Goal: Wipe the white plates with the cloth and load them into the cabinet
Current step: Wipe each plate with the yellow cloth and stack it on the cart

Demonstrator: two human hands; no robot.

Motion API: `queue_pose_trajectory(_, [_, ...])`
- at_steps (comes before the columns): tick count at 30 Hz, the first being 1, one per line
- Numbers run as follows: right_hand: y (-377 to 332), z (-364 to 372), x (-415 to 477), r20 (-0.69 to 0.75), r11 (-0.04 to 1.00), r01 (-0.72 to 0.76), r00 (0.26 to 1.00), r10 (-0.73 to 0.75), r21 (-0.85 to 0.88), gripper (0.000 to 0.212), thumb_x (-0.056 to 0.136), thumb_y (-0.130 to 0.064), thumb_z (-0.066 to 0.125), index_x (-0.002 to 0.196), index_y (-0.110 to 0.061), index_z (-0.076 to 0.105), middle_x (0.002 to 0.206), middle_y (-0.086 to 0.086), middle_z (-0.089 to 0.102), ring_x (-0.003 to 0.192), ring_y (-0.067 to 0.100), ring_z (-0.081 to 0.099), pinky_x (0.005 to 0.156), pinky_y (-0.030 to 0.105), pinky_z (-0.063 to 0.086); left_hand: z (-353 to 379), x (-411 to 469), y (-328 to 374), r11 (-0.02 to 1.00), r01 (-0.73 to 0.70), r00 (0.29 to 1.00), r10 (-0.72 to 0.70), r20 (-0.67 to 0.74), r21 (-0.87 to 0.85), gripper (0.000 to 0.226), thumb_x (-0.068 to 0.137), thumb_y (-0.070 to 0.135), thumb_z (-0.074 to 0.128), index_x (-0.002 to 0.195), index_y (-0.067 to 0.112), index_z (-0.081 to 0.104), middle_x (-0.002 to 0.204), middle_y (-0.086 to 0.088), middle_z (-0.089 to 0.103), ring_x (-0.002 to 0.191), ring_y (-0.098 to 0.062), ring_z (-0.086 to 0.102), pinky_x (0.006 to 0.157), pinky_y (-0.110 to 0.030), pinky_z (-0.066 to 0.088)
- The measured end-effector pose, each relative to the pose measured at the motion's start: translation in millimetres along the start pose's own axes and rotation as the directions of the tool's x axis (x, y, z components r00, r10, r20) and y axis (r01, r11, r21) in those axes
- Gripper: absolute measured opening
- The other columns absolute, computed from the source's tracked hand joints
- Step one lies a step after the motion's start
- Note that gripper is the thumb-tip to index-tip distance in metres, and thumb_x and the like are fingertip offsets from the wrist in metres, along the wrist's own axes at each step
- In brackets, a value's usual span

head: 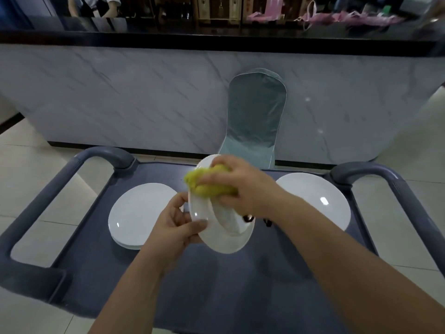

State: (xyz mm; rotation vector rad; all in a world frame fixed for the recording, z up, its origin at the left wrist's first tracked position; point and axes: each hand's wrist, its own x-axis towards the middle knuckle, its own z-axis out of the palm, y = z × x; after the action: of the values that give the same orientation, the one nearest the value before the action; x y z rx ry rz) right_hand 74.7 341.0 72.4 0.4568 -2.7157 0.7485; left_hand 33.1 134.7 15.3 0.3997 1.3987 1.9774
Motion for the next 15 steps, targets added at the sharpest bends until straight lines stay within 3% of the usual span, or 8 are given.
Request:
queue_pose_trajectory(3, [47.1, -9.7, 0.0, -0.123, 0.916, -0.375, 0.911, 0.393, 0.143, 0.043, 0.089, -0.02, 0.061, 0.126, -0.04, 0.058, 0.122, -0.005, 0.044, 0.11, 0.015, 0.048, 0.098, 0.035, 0.042, 6.3, 3.7, 0.6, 0.996, -0.004, 1.0, 0.003, -0.012, -0.088, 0.047, 0.07, -0.006, 0.071, 0.108, 0.019, 0.057, 0.087, -0.013, 0.072, 0.078, -0.025, 0.071, 0.061, -0.033, 0.058])
queue_pose_trajectory(6, [68.9, 0.3, -34.8, -0.175, 0.8, -0.511, 0.797, 0.578, 0.313, 0.04, 0.088, -0.015, 0.066, 0.117, -0.04, 0.058, 0.115, -0.006, 0.05, 0.111, 0.012, 0.051, 0.096, 0.024, 0.04, 10.7, 17.5, 1.5, 0.96, -0.03, 0.992, -0.007, -0.13, -0.277, 0.044, 0.072, -0.009, 0.062, 0.106, 0.017, 0.053, 0.092, -0.009, 0.073, 0.081, -0.02, 0.072, 0.06, -0.03, 0.058])
queue_pose_trajectory(10, [21.7, 50.2, -74.1, -0.251, 0.846, -0.467, 0.813, 0.525, 0.258, 0.047, 0.077, -0.026, 0.061, 0.121, -0.043, 0.059, 0.119, -0.008, 0.045, 0.106, 0.007, 0.05, 0.094, 0.024, 0.044, 24.9, 42.6, -6.2, 0.903, -0.057, 0.964, -0.061, -0.259, -0.427, 0.045, 0.087, -0.014, 0.049, 0.118, 0.018, 0.049, 0.097, -0.008, 0.074, 0.084, -0.02, 0.073, 0.061, -0.034, 0.06])
queue_pose_trajectory(13, [-15.8, 78.6, -66.6, -0.309, 0.933, -0.355, 0.882, 0.356, 0.061, 0.048, 0.079, -0.031, 0.057, 0.126, -0.035, 0.056, 0.13, 0.003, 0.043, 0.105, 0.021, 0.052, 0.081, 0.026, 0.048, 38.3, 51.3, -17.9, 0.903, 0.009, 0.96, -0.128, -0.25, -0.429, 0.045, 0.09, -0.006, 0.051, 0.128, 0.018, 0.051, 0.103, -0.012, 0.073, 0.088, -0.026, 0.07, 0.073, -0.04, 0.061])
queue_pose_trajectory(15, [-13.0, 75.4, -70.4, -0.302, 0.935, -0.352, 0.889, 0.345, 0.034, 0.047, 0.079, -0.027, 0.061, 0.126, -0.031, 0.06, 0.131, 0.008, 0.045, 0.104, 0.025, 0.053, 0.082, 0.03, 0.05, 40.5, 53.5, -21.0, 0.894, 0.045, 0.97, -0.146, -0.195, -0.445, 0.04, 0.091, -0.003, 0.051, 0.126, 0.017, 0.053, 0.1, -0.011, 0.073, 0.082, -0.022, 0.072, 0.066, -0.035, 0.062])
